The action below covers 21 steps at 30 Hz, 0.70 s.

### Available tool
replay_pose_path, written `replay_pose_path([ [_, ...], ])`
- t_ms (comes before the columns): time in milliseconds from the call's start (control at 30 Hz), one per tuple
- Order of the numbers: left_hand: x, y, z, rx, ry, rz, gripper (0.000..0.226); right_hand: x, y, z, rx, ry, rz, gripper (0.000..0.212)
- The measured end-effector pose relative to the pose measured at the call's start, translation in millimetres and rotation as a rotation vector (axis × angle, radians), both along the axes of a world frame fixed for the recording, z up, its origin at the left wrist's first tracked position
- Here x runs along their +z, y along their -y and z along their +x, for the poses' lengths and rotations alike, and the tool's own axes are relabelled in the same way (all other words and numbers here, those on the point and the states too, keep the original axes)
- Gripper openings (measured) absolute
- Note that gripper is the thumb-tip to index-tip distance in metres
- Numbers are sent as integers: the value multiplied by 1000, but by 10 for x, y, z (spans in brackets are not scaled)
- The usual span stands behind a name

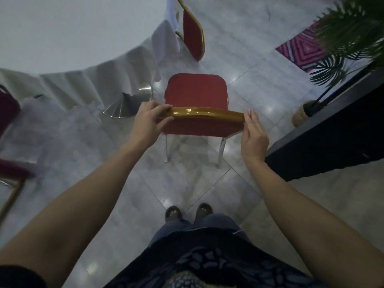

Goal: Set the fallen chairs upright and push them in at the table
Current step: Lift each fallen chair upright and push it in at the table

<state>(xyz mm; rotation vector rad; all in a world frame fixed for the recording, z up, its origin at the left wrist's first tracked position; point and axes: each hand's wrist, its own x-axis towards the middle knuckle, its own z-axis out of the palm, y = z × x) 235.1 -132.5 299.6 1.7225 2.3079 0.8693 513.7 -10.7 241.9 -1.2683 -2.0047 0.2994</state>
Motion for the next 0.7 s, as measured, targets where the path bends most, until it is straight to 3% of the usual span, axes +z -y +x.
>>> replay_pose_path([
  [267,-28,42,245,132,18,23,36,-16,-415,-67,130,-23,-20,40],
  [700,-122,-237,1040,519,-34,108,32,-18,-1559,-79,509,-5,1,38],
])
